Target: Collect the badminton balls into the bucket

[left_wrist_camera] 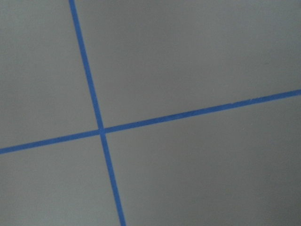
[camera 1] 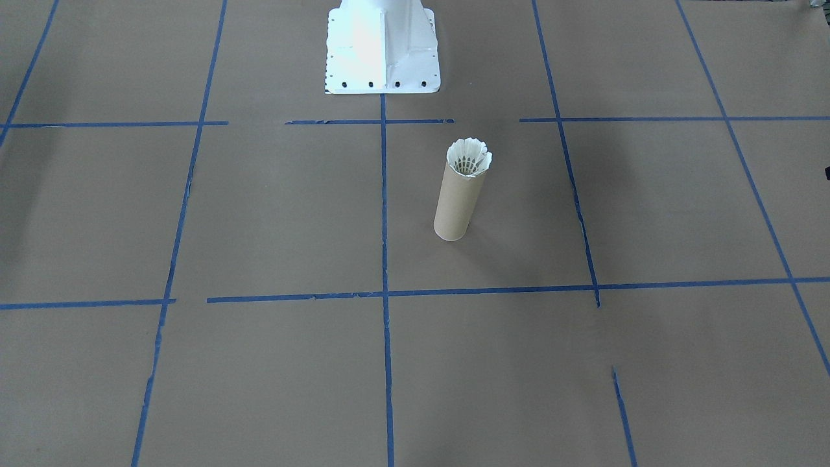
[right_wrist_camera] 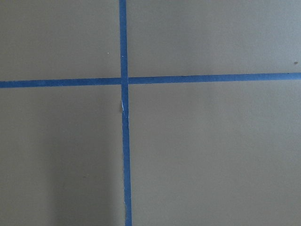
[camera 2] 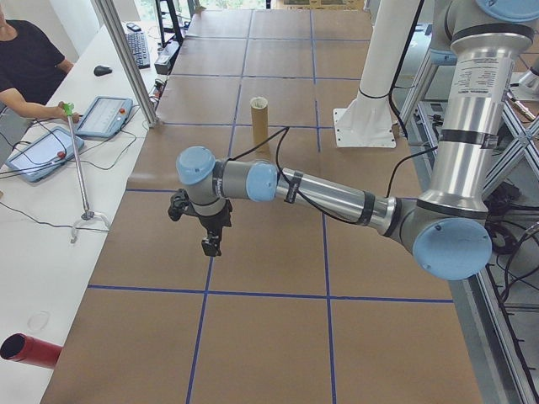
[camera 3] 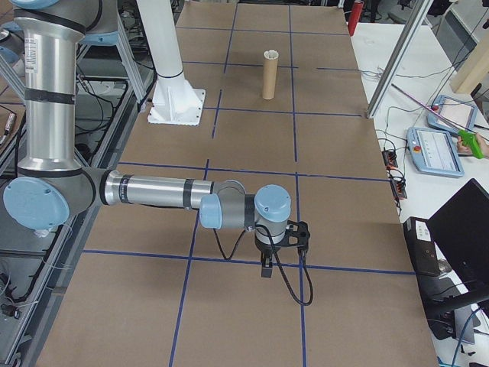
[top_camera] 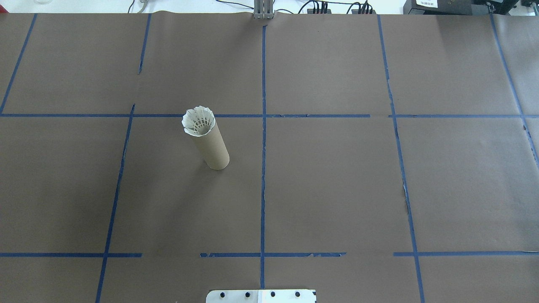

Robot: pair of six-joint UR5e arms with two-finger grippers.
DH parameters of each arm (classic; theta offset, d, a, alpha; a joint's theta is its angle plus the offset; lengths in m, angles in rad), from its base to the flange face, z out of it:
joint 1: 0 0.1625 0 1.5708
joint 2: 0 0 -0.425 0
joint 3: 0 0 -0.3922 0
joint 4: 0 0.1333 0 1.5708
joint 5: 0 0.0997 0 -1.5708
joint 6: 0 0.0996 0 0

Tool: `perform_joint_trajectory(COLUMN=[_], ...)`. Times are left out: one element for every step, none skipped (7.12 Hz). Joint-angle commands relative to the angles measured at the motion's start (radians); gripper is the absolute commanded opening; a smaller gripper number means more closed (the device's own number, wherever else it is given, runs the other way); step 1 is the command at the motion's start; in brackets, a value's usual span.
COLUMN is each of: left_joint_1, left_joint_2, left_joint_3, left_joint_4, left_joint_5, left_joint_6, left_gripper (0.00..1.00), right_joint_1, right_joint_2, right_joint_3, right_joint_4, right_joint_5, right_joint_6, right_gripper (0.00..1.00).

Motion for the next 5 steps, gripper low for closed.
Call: perform_joint_trajectory(left_joint_1=[-0.036,-0.040,-0.040,-0.040,-0.040], left_joint_2=[0.070,0.072,0.070,0.072,0.070], left_joint_3=[0.050,0.073,0.110,0.143,0.142], left_joint_4=[-0.071,-0.094,-0.128,-0.179,-0.182], left_joint_5=[-0.008,-0.008,-0.008,-0.008,-0.008], left_joint_6=[0.011,0.011,0.009,0.006,0.000], left_gripper=[1.00,1.00,1.00,1.00,1.00], right_joint_1=[0.000,0.000,0.000,0.000,0.000], right_joint_2=[0.000,0.000,0.000,0.000,0.000], right_joint_3=[0.000,-0.002,0.000,0.000,0.000], right_joint_4=[0.000,0.000,0.000,0.000,0.000], right_joint_5=[0.000,0.000,0.000,0.000,0.000], right_joint_6=[0.000,0.000,0.000,0.000,0.000], right_gripper=[1.00,1.00,1.00,1.00,1.00])
